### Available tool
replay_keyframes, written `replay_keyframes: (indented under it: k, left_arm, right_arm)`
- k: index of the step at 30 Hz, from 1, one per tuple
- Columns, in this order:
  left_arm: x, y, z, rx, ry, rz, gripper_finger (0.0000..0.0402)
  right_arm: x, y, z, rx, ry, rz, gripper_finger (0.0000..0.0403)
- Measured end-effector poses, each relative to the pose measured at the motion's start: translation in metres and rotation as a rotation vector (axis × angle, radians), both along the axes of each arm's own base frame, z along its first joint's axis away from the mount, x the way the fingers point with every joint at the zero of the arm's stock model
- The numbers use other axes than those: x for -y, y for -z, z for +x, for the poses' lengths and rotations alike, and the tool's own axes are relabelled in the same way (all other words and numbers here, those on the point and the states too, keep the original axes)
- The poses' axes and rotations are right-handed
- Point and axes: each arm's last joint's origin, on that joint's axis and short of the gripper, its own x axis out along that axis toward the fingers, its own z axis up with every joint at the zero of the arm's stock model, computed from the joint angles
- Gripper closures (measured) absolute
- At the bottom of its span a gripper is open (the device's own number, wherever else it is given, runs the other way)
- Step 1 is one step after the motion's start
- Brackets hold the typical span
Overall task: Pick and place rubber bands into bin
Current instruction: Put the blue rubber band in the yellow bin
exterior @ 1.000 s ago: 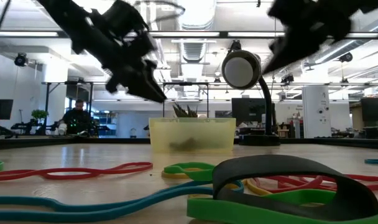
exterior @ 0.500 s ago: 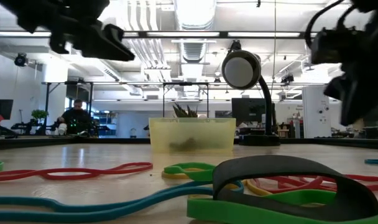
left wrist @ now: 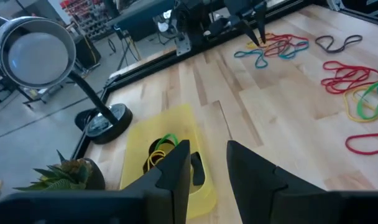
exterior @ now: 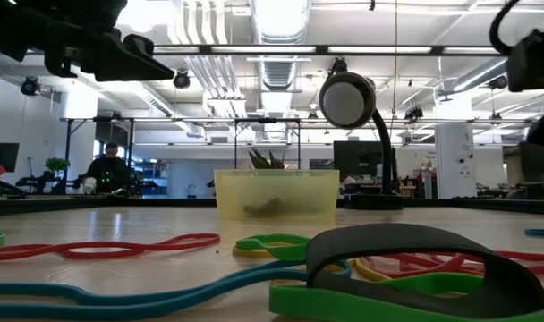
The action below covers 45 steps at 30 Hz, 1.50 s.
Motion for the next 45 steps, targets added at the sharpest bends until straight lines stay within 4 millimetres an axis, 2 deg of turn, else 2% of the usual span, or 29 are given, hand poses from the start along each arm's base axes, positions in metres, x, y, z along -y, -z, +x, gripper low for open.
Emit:
replay_keyframes:
  k: [7, 16, 31, 36, 41, 45]
  left_arm:
    - [0.0, 0.0, -0.001, 0.007, 0.0, 0.0, 0.0312]
    - [0.0, -0.001, 0.003, 0.031, 0.001, 0.002, 0.0312]
    - [0.0, 0.003, 0.007, 0.001, 0.001, 0.001, 0.0312]
    - [0.0, 0.005, 0.008, -0.007, 0.001, 0.0, 0.0312]
    - [0.0, 0.006, 0.012, 0.001, 0.001, 0.0, 0.0312]
    - [0.0, 0.007, 0.015, 0.002, 0.001, 0.0, 0.0312]
  right_arm:
    - [-0.012, 0.015, -0.006, -0.052, -0.006, -0.05, 0.0357]
    - [-0.015, 0.028, -0.005, -0.106, 0.007, -0.095, 0.036]
    - [-0.013, 0.031, -0.007, -0.133, 0.035, -0.127, 0.0361]
    - [-0.012, 0.032, -0.007, -0.124, 0.019, -0.161, 0.039]
    - [-0.01, 0.026, -0.004, -0.084, -0.032, -0.289, 0.0394]
    - [-0.013, 0.012, 0.002, -0.04, -0.04, -0.372, 0.0394]
